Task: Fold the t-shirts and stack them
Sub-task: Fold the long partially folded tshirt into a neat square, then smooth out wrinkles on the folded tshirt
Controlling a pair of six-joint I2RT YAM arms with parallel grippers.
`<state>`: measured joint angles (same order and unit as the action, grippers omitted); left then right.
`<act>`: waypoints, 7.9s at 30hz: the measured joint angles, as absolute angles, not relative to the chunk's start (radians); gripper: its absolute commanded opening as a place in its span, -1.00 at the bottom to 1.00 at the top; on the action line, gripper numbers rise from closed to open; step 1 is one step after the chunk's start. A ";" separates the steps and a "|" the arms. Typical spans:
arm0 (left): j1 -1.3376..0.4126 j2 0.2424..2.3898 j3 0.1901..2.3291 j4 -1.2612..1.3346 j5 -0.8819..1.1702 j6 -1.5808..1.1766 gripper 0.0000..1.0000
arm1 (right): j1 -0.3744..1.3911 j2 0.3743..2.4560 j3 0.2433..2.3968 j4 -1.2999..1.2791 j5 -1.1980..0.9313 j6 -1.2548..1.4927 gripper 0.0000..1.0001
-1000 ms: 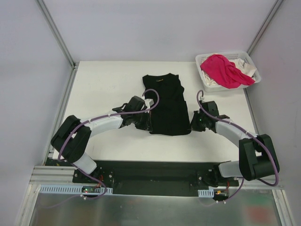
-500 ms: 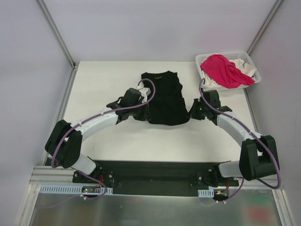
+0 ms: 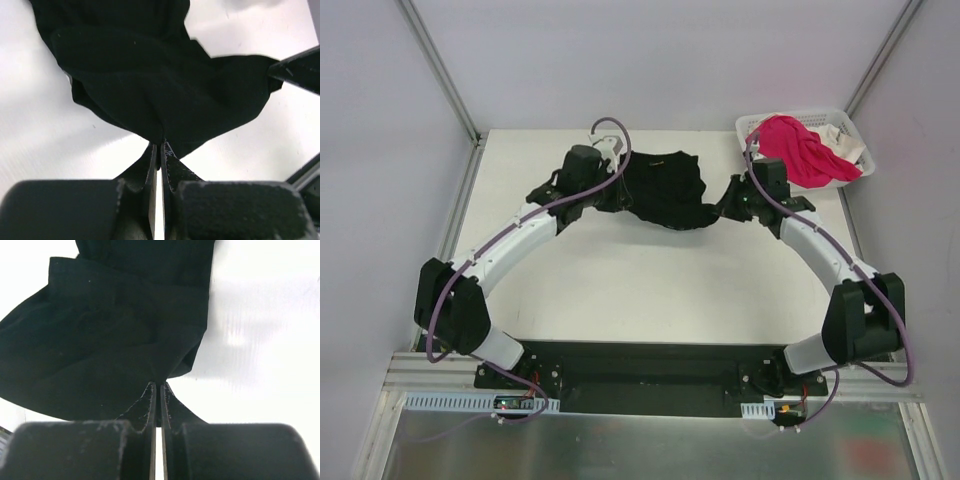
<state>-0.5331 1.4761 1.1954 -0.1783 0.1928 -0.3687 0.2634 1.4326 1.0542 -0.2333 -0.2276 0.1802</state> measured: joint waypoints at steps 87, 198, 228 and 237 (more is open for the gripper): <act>-0.221 2.050 1.882 -0.310 0.304 -0.295 -1.00 | 0.208 2.270 2.115 -0.376 -0.309 0.092 -0.98; -0.312 2.006 1.596 -0.244 0.192 -0.318 -0.80 | 0.211 2.074 1.640 -0.345 -0.354 0.118 -0.98; -0.300 1.806 1.570 -0.246 0.226 -0.299 0.81 | 0.183 1.970 1.629 -0.341 -0.347 0.142 -0.92; -0.328 1.567 1.468 -0.221 0.254 -0.300 0.81 | 0.277 1.738 1.513 -0.312 -0.349 0.150 -0.91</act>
<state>-0.3283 1.5669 1.4681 -0.2211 0.2539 -0.3000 0.2768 1.7382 1.5131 -0.3119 -0.3489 0.1501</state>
